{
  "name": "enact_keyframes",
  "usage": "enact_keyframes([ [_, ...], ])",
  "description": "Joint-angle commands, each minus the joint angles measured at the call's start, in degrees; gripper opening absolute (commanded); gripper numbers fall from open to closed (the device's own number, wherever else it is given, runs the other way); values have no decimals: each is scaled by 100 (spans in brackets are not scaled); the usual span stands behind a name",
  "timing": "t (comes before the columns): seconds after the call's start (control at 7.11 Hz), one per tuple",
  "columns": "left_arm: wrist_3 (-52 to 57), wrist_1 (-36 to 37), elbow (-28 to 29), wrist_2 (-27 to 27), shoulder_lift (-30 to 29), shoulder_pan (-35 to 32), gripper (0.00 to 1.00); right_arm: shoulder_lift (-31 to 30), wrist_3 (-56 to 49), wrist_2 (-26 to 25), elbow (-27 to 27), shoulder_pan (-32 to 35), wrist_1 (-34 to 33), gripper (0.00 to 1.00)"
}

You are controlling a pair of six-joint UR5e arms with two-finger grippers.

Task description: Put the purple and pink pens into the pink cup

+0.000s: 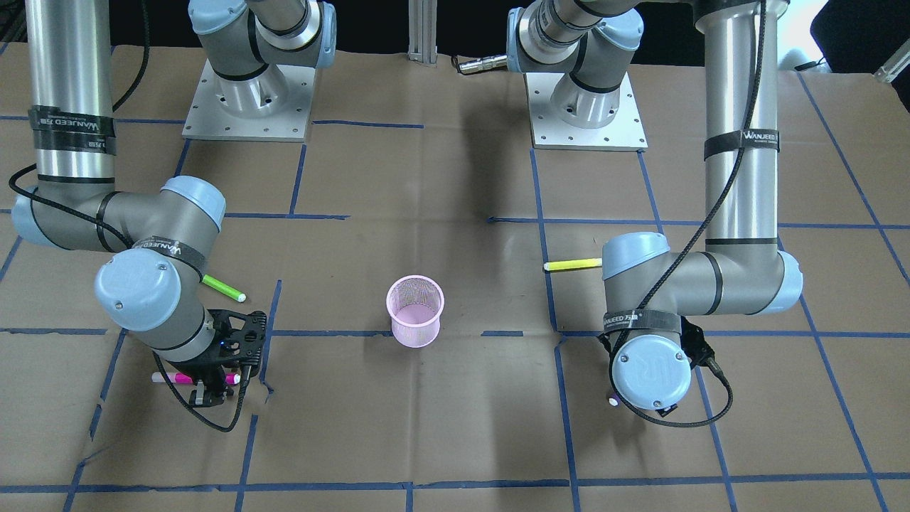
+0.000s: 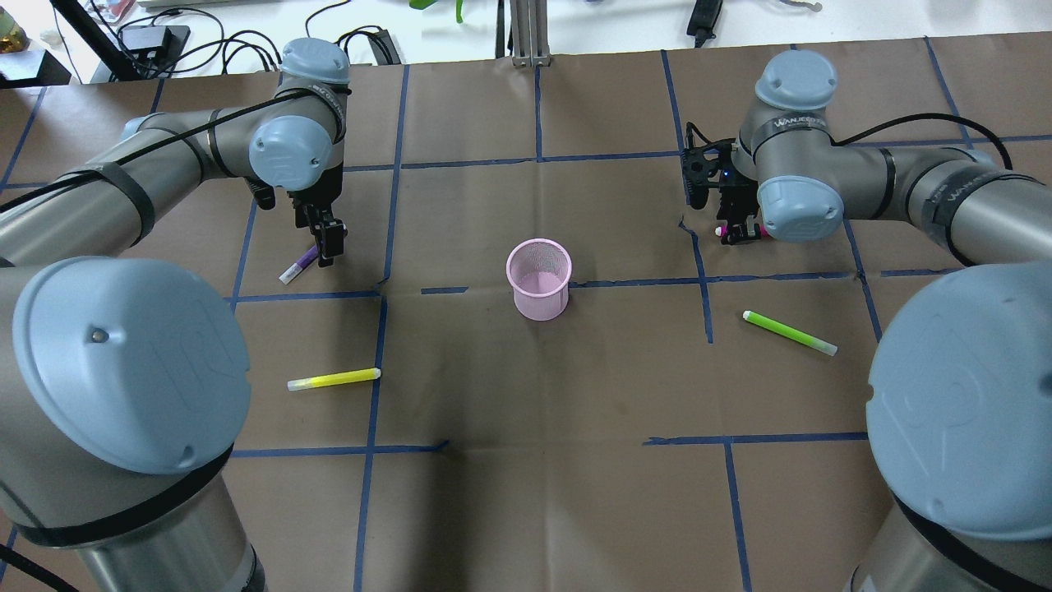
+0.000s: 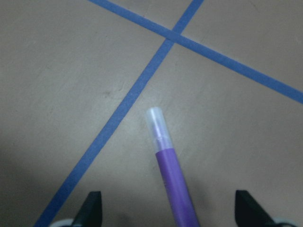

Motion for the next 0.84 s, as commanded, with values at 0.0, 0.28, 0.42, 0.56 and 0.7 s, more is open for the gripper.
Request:
enact_keyframes([
  [0.0, -20, 7, -26, -16, -8, 0, 98, 22, -26, -10, -23, -16, -7, 50],
  [0.28, -21, -2, -35, 10, -8, 0, 83, 39, -26, 16, -23, -16, -7, 49],
  [0.42, -20, -2, -26, 10, -8, 0, 70, 39, -26, -1, -15, -16, -7, 37],
  [0.56, -73, -2, -26, 19, -8, 0, 58, 22, -26, -18, -15, -16, -7, 24],
  [0.7, -151, -2, -26, 19, -8, 0, 49, 13, -26, 7, -15, -16, -7, 17],
])
